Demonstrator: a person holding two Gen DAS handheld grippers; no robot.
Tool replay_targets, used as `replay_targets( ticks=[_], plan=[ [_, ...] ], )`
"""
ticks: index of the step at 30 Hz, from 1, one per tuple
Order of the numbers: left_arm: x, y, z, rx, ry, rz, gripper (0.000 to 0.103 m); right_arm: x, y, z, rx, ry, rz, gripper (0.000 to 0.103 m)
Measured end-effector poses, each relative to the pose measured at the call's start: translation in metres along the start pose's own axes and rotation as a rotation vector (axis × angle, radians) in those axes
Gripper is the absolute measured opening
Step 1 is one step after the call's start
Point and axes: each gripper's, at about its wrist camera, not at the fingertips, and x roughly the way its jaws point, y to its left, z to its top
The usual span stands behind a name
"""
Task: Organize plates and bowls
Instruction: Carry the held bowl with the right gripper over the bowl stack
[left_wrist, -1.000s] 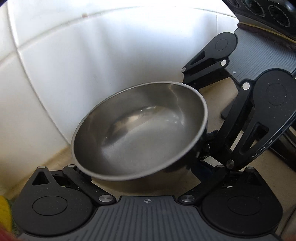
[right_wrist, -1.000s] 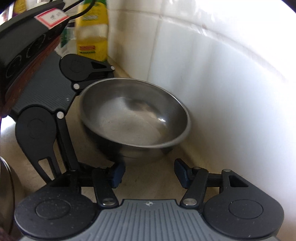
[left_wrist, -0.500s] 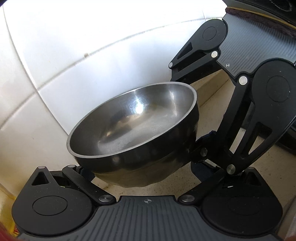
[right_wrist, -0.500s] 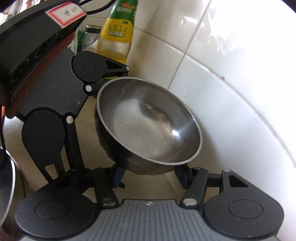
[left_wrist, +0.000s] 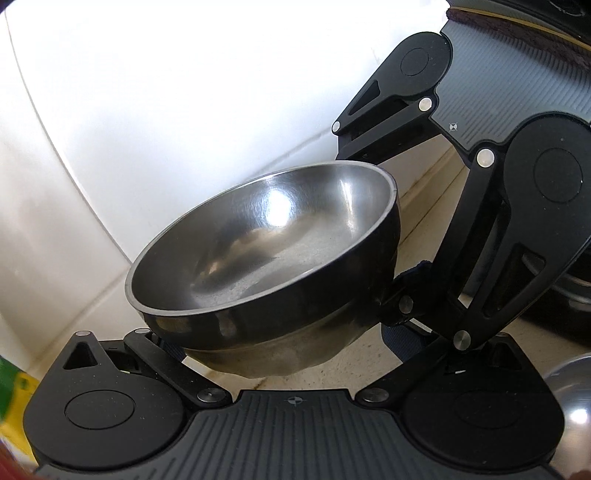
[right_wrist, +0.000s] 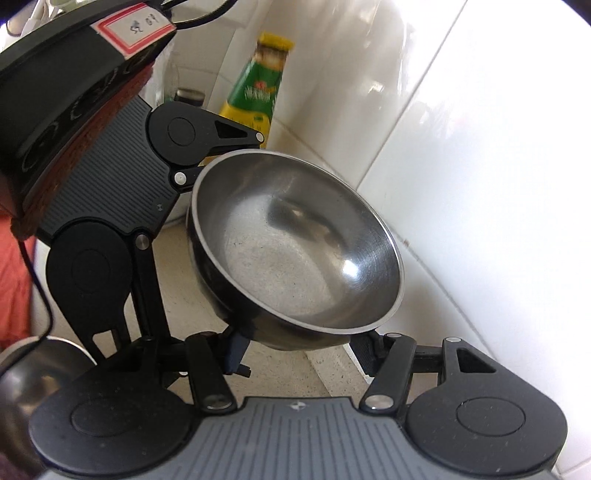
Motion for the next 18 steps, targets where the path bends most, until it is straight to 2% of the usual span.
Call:
replay_targets(
  ticks=[6,13,18],
  plan=[
    [-0.049,-0.012,-0.004,0.042,-0.036,0.005,0.103,-0.047,0.015,0.006,0.028,0.011,-0.021,0.057],
    [-0.099,-0.028,0.003,0.051,-0.068,-0.030,0.103,-0.096,0.030,0.012,0.075,0.023,-0.027,0.057],
    [-0.124,-0.042,-0.004,0.064,-0.072,-0.052,0.103,-0.121,0.042,0.012,0.110,0.039,-0.021,0.057]
  ],
)
